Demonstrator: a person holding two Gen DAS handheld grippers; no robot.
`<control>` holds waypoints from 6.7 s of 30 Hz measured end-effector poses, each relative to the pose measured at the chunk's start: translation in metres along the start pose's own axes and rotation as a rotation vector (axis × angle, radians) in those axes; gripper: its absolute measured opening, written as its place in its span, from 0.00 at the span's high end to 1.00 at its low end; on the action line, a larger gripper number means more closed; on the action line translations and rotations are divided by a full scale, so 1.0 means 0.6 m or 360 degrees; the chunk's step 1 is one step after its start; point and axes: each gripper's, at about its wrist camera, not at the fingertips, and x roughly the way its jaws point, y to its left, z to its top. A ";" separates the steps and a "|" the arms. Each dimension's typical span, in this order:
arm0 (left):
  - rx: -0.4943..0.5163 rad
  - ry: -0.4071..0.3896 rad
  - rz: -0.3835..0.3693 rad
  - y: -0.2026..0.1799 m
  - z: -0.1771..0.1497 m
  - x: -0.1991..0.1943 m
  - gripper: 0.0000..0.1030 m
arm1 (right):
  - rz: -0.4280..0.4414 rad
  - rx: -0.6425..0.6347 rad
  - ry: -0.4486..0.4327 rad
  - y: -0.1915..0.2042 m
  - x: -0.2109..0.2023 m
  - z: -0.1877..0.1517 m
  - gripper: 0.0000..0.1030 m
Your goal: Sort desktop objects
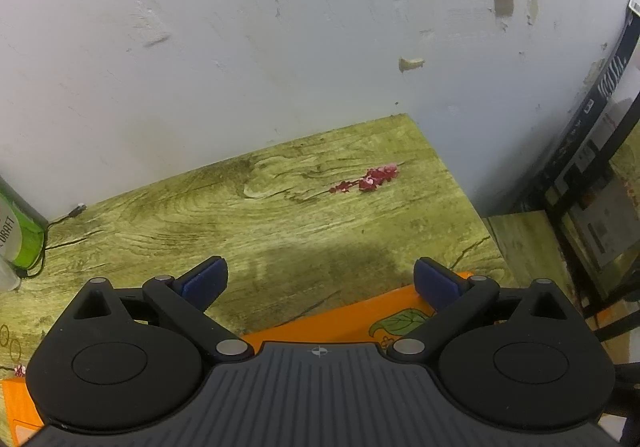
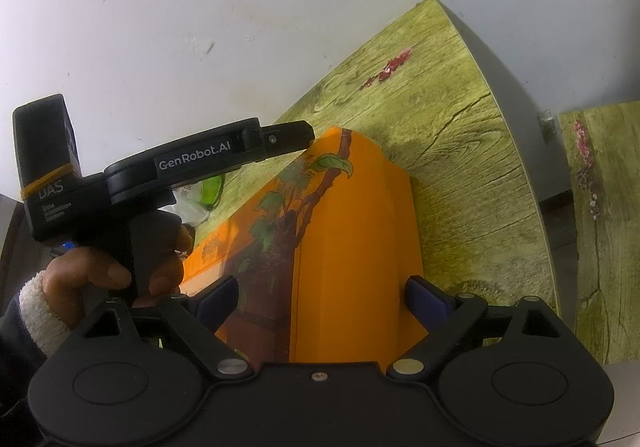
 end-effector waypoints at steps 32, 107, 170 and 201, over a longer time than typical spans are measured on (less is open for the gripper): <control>0.0192 -0.0042 0.0028 -0.036 -0.016 0.014 0.02 | -0.0048 0.0020 0.0015 -0.014 0.003 -0.005 0.18; -0.0862 -0.0226 -0.0011 0.401 -0.417 -0.255 0.05 | -0.0653 -0.0658 0.0063 0.178 0.037 -0.106 0.04; -0.0911 -0.0495 -0.0114 0.416 -0.444 -0.286 0.05 | -0.0591 -0.0469 0.0094 0.219 0.029 -0.062 0.01; -0.0942 -0.0616 -0.0232 0.421 -0.425 -0.322 0.05 | -0.0557 -0.0410 0.0058 0.217 0.005 -0.040 0.01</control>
